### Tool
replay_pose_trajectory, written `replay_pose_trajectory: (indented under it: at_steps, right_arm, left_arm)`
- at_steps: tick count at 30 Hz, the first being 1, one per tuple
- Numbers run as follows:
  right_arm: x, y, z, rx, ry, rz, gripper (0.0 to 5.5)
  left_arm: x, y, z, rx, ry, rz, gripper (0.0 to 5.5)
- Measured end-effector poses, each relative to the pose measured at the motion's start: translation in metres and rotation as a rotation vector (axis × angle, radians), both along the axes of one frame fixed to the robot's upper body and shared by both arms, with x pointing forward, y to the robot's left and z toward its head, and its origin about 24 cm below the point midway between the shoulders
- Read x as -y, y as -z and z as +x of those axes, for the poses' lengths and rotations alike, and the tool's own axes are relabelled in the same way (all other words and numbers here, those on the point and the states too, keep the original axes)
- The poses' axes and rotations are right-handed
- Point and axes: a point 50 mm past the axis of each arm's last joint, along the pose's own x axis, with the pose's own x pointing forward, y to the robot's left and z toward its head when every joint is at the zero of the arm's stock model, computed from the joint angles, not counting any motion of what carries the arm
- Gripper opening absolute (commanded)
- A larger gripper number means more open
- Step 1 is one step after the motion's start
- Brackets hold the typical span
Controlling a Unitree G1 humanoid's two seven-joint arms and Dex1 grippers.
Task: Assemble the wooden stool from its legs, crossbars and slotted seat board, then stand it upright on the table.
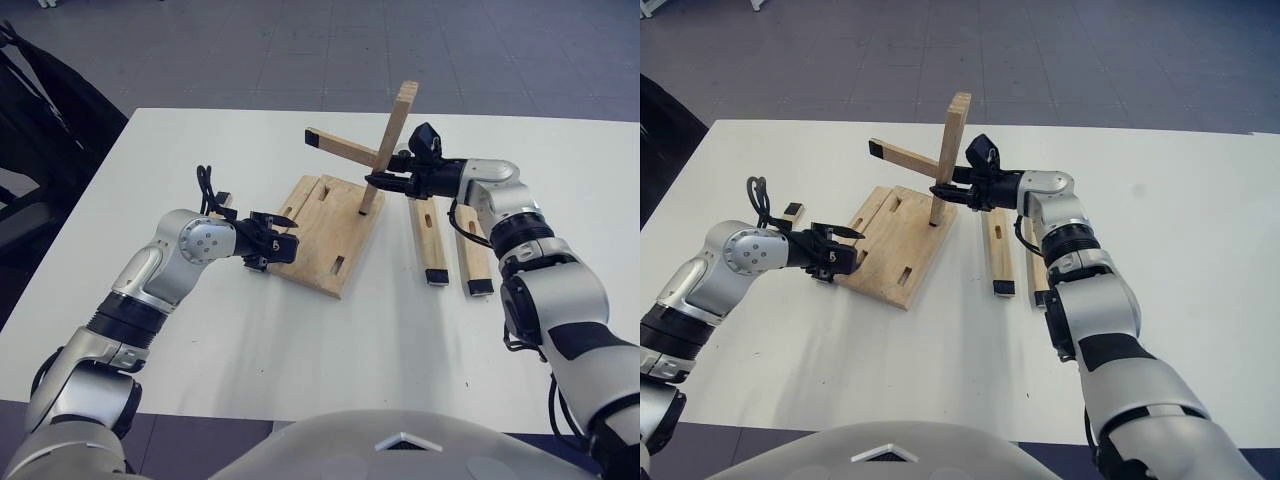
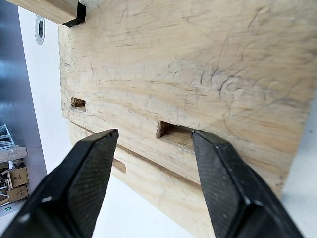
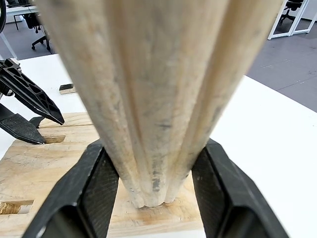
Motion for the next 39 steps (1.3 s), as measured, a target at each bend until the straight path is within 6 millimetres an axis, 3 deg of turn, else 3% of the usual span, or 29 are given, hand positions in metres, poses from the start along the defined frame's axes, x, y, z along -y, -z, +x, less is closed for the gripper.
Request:
replay_pose_trajectory:
  at_steps: [6,9,12,18,22,28,30,35,39]
  right_arm:
    - [0.002,-0.001,0.001,0.002,0.03,0.045,2.02]
    - [0.005,-0.001,0.002,-0.009,0.064,0.059,2.65]
    - [0.02,0.003,0.006,-0.041,0.198,0.061,3.27]
    - [0.027,0.0,0.006,-0.024,0.205,0.039,4.32]
    - [0.037,0.016,-0.003,-0.061,0.2,-0.023,5.1]
    - [0.043,0.009,-0.006,-0.023,0.162,-0.054,5.1]
    - [0.054,0.006,-0.006,0.0,0.214,-0.076,5.1]
    - [0.106,-0.03,-0.004,0.088,0.489,-0.138,4.19]
    - [0.113,-0.092,0.009,0.211,0.714,0.076,4.0]
  left_arm:
    - [-0.001,0.0,0.002,0.005,-0.012,-0.003,2.78]
    - [-0.001,0.0,0.002,0.012,-0.016,-0.009,2.78]
    - [0.008,0.002,0.0,0.007,0.011,-0.035,2.78]
    - [0.008,0.002,0.0,0.006,0.013,-0.039,2.78]
    - [0.008,0.002,0.0,0.007,0.011,-0.04,2.78]
    - [0.01,0.002,0.001,0.005,-0.03,-0.054,2.78]
    - [0.014,0.002,0.003,0.004,-0.069,-0.057,2.78]
    - [0.025,0.0,-0.004,0.004,-0.188,-0.092,2.78]
    - [0.031,-0.002,-0.014,-0.026,-0.205,-0.11,2.78]
